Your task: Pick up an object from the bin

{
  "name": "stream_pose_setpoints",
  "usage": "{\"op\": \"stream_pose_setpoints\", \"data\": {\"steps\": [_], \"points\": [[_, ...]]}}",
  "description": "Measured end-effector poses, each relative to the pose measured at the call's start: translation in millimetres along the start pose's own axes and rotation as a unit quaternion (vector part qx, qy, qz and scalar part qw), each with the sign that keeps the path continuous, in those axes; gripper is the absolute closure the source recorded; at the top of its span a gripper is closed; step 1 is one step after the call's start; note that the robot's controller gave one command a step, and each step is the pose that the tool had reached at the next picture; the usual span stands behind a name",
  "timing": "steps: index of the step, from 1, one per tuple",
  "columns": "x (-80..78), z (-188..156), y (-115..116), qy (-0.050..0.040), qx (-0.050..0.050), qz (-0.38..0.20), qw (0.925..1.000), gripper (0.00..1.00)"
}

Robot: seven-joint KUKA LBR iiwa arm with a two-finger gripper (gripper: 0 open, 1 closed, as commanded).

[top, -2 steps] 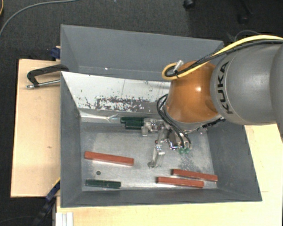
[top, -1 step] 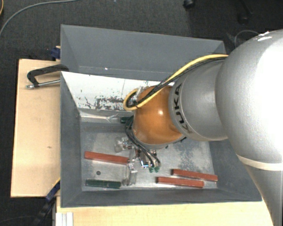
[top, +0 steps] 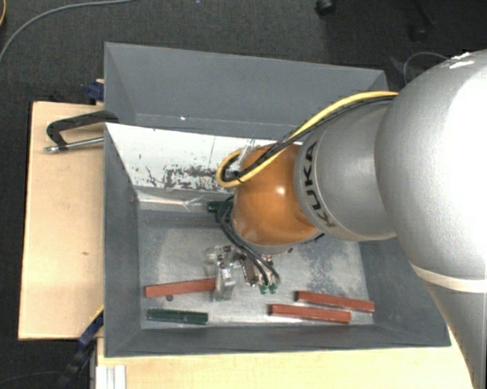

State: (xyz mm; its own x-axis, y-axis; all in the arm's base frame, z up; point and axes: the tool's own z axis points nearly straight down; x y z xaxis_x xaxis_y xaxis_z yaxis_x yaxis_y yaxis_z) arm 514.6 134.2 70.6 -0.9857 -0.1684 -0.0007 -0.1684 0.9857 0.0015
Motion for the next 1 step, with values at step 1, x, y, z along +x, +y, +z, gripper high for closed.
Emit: {"op": "stream_pose_setpoints", "data": {"steps": [1], "points": [[-17.5,-155.2,-30.8,-0.0045,0.001,-0.105,0.9945,1.0]]}}
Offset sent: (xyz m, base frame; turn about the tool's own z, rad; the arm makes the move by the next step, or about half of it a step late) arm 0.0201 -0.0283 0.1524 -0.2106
